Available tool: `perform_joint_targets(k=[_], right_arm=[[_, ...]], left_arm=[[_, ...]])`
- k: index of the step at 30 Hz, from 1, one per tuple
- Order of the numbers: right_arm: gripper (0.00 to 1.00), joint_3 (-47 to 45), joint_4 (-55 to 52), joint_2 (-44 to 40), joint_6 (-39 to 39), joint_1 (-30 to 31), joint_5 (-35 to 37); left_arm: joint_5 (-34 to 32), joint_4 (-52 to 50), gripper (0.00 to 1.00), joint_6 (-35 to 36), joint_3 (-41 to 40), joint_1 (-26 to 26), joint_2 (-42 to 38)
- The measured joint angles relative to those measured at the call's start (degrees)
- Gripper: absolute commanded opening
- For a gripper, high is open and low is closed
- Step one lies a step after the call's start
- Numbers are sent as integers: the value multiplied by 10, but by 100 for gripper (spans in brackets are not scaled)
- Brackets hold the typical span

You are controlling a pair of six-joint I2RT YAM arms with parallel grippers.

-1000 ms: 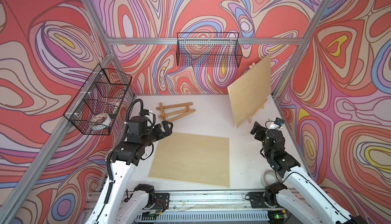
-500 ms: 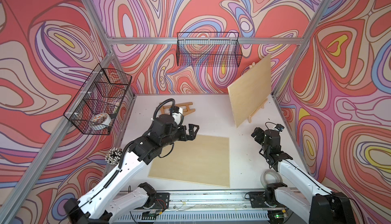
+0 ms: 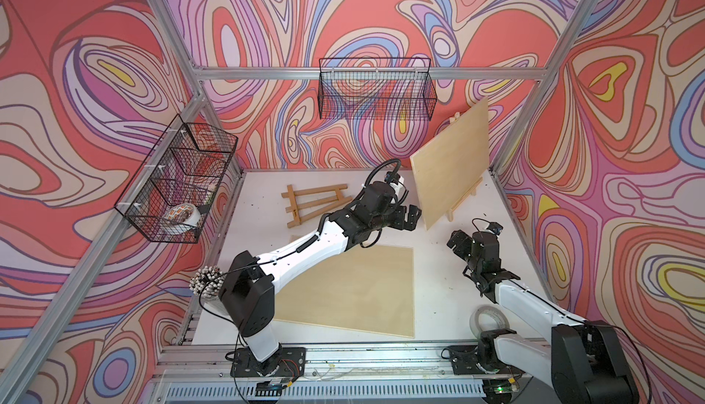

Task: Disassemble the easel
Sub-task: Pick up the drawing board from the easel.

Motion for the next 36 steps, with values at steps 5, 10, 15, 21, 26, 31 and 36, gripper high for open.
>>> perform_joint_targets(k=[5, 10, 15, 21, 26, 31, 36], right_arm=[[95, 0, 14, -2, -3, 0, -8], [95, 0, 30, -3, -7, 0, -14], [96, 0, 31, -2, -7, 0, -18], [98, 0, 32, 10, 0, 0, -14], [95, 0, 48, 13, -5, -1, -27], [90, -30, 86, -21, -15, -1, -44], [88, -48, 112, -38, -24, -1, -60]], left_arm=[[5, 77, 91, 16, 25, 2, 49], [12, 139, 86, 29, 39, 10, 85], [23, 186, 85, 33, 57, 21, 118], [44, 227, 77, 25, 103, 39, 162], [54, 246, 64, 19, 146, 46, 197], [61, 270, 55, 17, 153, 46, 211], [71, 290, 54, 17, 159, 47, 221]])
